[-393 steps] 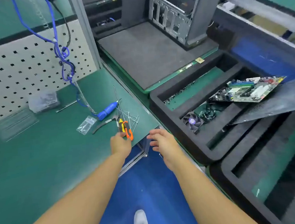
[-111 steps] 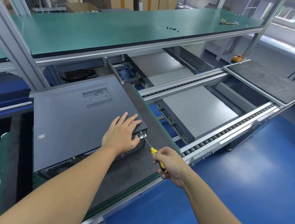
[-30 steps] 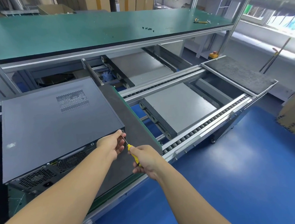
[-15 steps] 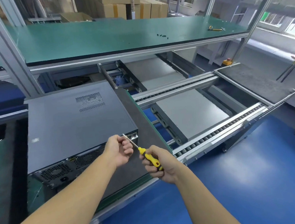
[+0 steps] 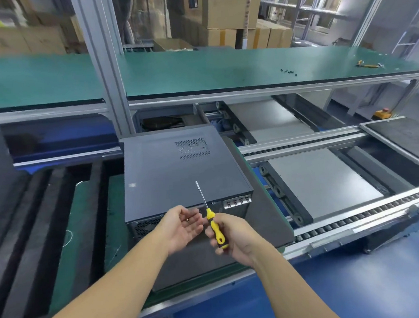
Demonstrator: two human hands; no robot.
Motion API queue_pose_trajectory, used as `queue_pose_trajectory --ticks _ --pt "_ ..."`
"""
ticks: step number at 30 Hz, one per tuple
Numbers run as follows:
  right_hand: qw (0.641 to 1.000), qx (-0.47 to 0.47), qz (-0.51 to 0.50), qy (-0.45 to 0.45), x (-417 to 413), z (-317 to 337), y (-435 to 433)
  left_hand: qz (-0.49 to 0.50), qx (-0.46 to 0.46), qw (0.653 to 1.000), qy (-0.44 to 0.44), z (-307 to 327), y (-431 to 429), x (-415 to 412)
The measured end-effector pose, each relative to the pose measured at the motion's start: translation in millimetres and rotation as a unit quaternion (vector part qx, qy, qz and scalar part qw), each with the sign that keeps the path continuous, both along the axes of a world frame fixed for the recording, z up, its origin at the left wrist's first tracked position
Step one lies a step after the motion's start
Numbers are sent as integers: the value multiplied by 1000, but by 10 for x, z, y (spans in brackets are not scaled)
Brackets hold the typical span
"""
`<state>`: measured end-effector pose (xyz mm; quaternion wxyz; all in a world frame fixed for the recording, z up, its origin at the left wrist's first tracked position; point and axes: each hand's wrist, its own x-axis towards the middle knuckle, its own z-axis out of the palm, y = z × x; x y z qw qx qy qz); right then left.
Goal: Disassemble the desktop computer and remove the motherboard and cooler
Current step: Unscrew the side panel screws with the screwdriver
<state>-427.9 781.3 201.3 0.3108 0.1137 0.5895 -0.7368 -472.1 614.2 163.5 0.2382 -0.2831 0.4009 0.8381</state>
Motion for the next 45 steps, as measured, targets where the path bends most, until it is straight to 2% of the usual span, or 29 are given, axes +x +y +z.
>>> queue_pose_trajectory --ticks 5,12,17,22,37,45 --pt "998 47 -38 -14 37 40 -458 -29 -32 999 -7 95 -439 2" --pt "991 116 -66 8 356 -27 -970 -6 -33 997 73 51 -685 168" --pt "976 184 -116 1 626 -131 -1072 -20 -63 995 78 -156 -720 302" --pt "957 270 -102 20 697 -158 -1194 -31 -67 995 71 -224 -734 357" --pt "955 269 -123 22 563 -170 -1308 34 -40 997 48 -313 -669 242" --pt "922 359 -117 86 513 -236 -1322 27 -27 998 56 -304 -697 229"
